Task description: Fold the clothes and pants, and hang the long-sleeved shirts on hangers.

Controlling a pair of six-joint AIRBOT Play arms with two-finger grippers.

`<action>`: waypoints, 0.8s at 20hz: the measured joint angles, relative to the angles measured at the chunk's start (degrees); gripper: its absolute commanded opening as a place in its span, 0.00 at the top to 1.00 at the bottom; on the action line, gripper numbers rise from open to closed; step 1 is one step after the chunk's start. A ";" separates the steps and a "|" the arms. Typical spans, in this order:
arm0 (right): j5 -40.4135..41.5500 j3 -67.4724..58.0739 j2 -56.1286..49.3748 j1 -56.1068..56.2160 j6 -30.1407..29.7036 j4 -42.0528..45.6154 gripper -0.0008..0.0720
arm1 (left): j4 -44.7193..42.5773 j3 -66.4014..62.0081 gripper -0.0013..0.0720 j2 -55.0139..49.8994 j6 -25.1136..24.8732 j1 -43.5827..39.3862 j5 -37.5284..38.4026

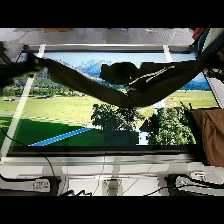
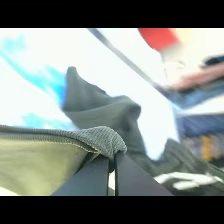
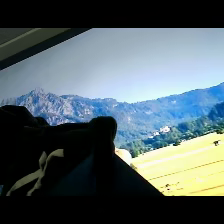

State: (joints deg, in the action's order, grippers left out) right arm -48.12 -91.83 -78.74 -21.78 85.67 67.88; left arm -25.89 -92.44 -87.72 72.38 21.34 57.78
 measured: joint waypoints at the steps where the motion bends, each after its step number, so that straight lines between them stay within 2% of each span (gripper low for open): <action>1: -0.35 -0.11 -0.28 0.00 0.55 1.70 0.93 | -2.54 -1.75 0.96 0.11 1.11 1.70 1.03; 4: -4.92 -0.02 -1.11 0.00 1.44 7.87 0.93 | -13.44 -4.79 0.96 0.15 2.58 5.81 6.99; 7: -12.79 1.81 -1.53 0.00 0.92 11.17 0.93 | -29.44 -5.90 0.96 -0.13 3.08 7.63 14.97; 10: -21.05 6.56 -1.64 0.00 -1.66 12.94 0.94 | -43.71 -5.73 0.96 -0.59 0.55 9.01 22.71; 12: -25.31 10.80 -1.38 0.00 -3.98 14.38 0.94 | -48.98 -4.37 0.96 -0.63 -2.19 10.71 27.30; 16: -32.04 16.94 0.61 0.00 -8.52 15.30 0.94 | -54.14 2.71 0.96 0.96 -7.34 14.03 32.13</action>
State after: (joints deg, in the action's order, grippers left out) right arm -80.16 -74.89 -78.13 -21.78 77.14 83.18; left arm -80.03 -89.73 -86.76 65.04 35.38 89.91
